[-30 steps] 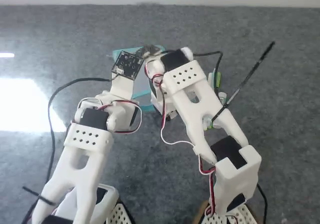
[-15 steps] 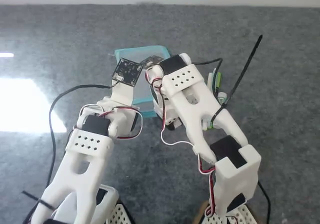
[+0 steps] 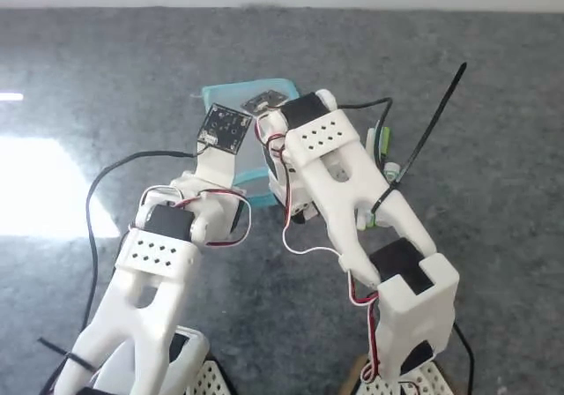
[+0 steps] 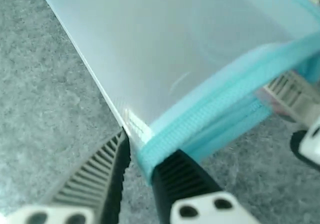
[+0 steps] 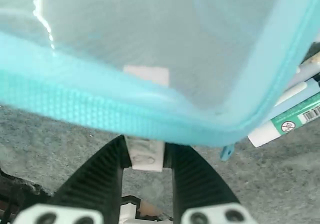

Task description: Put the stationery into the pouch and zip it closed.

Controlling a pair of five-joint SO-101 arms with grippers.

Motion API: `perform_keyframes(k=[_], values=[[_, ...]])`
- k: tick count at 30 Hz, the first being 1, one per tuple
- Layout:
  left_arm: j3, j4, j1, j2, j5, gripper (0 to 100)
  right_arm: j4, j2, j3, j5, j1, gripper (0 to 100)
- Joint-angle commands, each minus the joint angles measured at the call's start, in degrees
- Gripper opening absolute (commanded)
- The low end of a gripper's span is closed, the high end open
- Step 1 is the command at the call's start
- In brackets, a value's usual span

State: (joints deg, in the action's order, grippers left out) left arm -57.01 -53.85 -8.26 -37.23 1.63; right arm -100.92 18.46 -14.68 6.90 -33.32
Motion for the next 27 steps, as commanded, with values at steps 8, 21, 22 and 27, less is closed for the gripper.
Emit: perform_keyframes(k=[8,21,22,27], values=[[-1.7,1.0,-1.5,0.1,0.9,1,-2.2,-0.2,-1.0,2.9,-0.1,18.4],[-2.2,1.0,-1.4,0.1,0.9,1,4.7,3.6,-10.2,-1.8,-2.2,2.1],[-2.2,1.0,-1.4,0.1,0.9,1,3.9,3.6,-11.2,-2.2,-2.1,2.1],[-2.1,1.1,-1.1,0.1,0.9,1,4.5,3.9,-15.6,-8.3,-2.3,1.0]])
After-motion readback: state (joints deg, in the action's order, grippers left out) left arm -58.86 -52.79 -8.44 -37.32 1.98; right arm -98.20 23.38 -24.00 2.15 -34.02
